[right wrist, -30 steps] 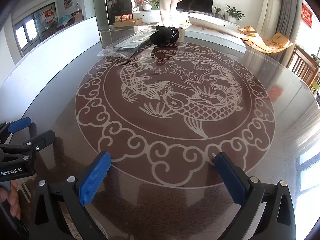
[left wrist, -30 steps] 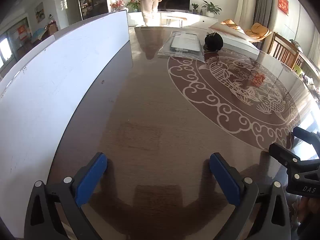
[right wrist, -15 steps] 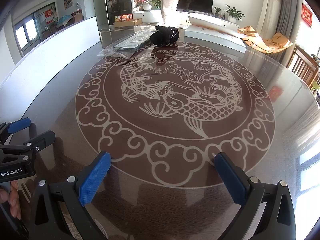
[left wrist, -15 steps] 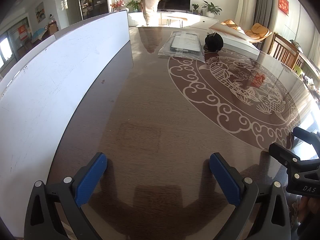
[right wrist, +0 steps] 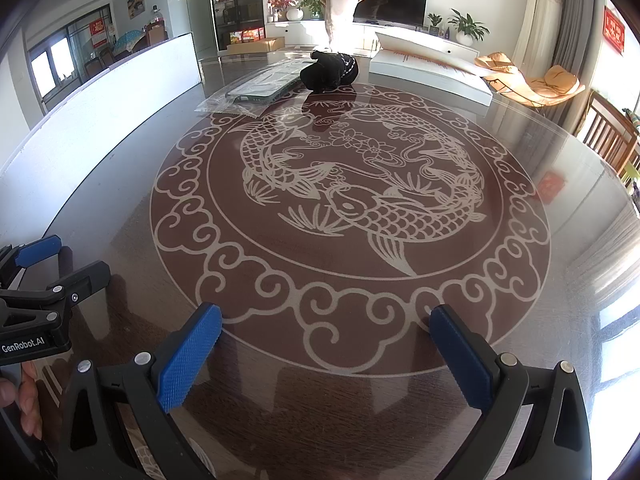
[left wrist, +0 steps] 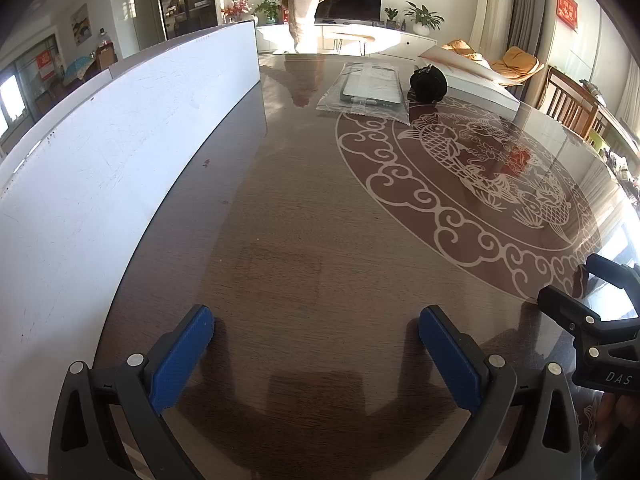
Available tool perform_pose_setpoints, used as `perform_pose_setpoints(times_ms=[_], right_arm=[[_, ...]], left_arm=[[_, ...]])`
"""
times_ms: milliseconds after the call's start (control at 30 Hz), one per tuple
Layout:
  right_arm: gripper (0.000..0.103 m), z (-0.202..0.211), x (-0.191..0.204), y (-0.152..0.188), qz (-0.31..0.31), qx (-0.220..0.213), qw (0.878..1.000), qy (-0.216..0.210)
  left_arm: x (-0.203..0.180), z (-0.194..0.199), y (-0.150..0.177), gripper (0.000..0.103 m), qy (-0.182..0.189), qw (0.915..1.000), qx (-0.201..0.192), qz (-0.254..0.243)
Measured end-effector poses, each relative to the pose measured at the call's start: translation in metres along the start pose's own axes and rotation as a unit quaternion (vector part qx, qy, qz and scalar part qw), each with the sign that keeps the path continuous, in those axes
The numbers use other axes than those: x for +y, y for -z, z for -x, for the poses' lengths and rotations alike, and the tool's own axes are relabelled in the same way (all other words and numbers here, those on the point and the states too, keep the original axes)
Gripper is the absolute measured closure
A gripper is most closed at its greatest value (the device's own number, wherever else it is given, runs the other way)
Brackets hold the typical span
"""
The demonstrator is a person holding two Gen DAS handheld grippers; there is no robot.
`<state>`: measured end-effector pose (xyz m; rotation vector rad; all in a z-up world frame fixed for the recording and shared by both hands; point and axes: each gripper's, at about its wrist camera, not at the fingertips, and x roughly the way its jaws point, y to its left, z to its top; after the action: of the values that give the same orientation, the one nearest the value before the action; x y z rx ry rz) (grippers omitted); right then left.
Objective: Organize objects
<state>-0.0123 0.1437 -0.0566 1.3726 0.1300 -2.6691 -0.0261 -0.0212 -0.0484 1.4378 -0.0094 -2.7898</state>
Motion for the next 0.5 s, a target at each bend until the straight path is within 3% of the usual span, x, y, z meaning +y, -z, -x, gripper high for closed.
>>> perform_pose_setpoints(times_ms=[267,367,500], right_arm=[[0.000,0.000,0.000,0.000,-0.001,0.000,1.000,-0.001],[0.000,-0.002,-0.007,-0.003,0.005,0.020,1.000,-0.003],[0.000,-0.002,-0.039,-0.002,-0.001,0.013,1.000,0.012]], left_arm=[[0.000,0.000,0.000,0.000,0.000,1.0000,0.000,0.000],[0.001,0.000,0.000,0.000,0.002,1.0000,0.002,-0.002],[-0.003,-0.006,-0.016,0.000,0.040,0.9980,0.034,-0.037]])
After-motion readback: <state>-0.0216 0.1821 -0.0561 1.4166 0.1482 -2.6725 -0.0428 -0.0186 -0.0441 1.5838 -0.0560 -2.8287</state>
